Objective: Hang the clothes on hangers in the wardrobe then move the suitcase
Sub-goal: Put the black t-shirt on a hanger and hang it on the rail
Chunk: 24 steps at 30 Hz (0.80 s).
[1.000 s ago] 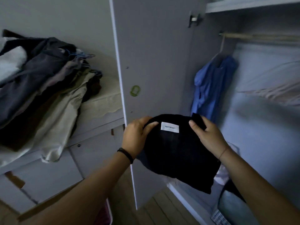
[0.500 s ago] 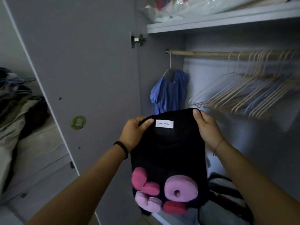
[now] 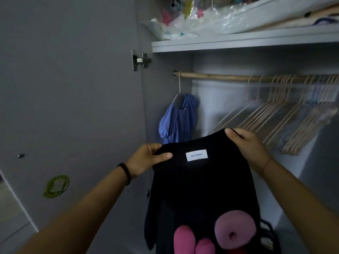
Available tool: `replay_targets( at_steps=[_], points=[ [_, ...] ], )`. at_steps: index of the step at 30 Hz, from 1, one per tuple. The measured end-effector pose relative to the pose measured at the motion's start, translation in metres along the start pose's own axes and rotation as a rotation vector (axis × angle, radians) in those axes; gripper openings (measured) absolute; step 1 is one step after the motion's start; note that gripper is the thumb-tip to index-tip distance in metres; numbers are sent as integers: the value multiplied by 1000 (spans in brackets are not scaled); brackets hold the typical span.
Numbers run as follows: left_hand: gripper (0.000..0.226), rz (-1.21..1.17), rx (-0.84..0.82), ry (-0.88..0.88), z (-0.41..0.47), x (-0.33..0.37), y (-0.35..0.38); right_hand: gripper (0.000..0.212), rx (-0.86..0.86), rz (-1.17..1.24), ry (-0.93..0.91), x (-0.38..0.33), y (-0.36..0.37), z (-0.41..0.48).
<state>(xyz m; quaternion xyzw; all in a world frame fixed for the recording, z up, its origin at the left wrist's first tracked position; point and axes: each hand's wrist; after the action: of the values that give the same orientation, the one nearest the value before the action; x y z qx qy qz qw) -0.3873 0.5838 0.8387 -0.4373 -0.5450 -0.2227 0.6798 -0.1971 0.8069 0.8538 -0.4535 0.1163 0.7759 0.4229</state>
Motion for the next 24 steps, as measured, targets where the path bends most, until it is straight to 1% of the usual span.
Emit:
replay_targets(
  at_steps=[2,3,5,6,7,8,9,10,11,12,14,16,18,20,22,24],
  points=[
    [27,-31,1,18,8,-3,5,36,33,14,1,1,-2,4],
    [32,-77,24,13,14,-5,9,44,56,27,4,2,-2,6],
    [37,-203,80,-20,23,-6,17,70,73,68,10,0,-3,5],
    [36,-224,106,-28,29,-6,18,82,81,82,18,0,-4,4],
    [32,-199,144,-20,36,-7,20,91,90,98,29,0,-6,3],
    [29,-119,194,2,43,-9,20,93,95,111,38,0,-7,2],
    [31,5,254,25,50,-11,19,90,96,124,43,1,-9,1],
    [38,132,306,33,55,-12,18,85,101,141,51,2,-10,0],
    [41,199,342,28,59,-12,20,82,104,159,63,4,-11,0],
    [38,193,350,15,62,-11,22,86,104,182,75,6,-13,0],
    [25,41,337,-20,64,-4,28,100,101,216,94,13,-16,2],
    [15,-206,310,-70,66,4,34,107,92,232,116,21,-20,5],
    [15,-356,269,-115,71,10,41,103,53,226,146,27,-22,7],
    [22,-432,244,-169,80,15,47,94,9,207,170,34,-25,9],
    [25,-510,226,-189,90,22,54,72,-34,171,189,43,-27,16],
    [27,-589,207,-165,100,35,61,49,-77,111,206,51,-28,29]
  ],
)
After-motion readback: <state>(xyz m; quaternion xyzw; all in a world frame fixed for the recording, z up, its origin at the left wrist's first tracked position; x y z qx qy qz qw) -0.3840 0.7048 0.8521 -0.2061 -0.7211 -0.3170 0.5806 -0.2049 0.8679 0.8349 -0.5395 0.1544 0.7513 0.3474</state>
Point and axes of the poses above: each hand's wrist, its own z-axis towards the middle knuckle, its own y-axis out of the palm, x = y × z, and after that the axes turned 7 degrees about -y, right-handed
